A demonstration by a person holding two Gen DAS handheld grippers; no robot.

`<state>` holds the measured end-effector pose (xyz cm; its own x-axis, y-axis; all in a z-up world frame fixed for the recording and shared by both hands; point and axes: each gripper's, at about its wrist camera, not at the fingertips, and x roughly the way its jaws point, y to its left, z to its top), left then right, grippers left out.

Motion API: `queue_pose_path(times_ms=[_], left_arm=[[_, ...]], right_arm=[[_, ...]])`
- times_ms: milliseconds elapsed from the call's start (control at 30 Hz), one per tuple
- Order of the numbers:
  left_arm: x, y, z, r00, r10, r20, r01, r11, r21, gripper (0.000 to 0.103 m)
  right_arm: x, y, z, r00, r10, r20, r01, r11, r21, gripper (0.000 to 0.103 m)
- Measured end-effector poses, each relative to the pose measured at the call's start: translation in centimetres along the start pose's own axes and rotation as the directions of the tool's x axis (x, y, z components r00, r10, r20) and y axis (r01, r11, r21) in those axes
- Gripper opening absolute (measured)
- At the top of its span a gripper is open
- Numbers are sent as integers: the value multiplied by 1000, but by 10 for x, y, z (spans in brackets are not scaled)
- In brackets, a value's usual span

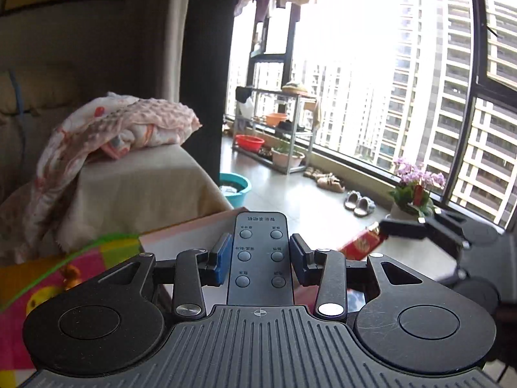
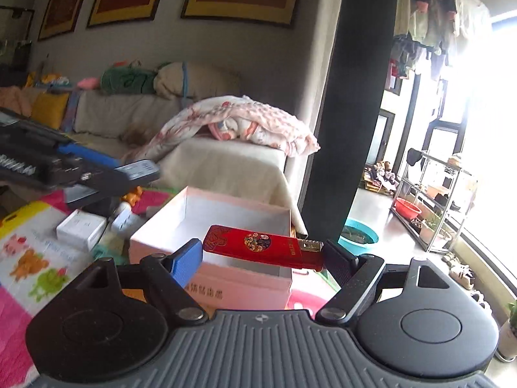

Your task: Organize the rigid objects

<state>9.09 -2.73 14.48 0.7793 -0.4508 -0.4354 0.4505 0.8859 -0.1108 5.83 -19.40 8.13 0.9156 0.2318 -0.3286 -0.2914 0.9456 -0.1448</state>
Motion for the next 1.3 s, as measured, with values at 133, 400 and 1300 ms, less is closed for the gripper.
queue_pose_path(times_ms=[133,400,1300], left_arm=[[75,29,25,995,45,-88,-53,994,-98,43],[128,60,-5,994,6,-111,-29,978,-207,43],[-27,165,-93,911,406,-78,-398,813,-425,43]], right_arm=[[48,7,8,1000,-4,-18,4,1000,21,82],[108,29,-9,990,63,-124,-67,997,-28,87],[27,58,-79,960,202,-192,-169,970,177,87]])
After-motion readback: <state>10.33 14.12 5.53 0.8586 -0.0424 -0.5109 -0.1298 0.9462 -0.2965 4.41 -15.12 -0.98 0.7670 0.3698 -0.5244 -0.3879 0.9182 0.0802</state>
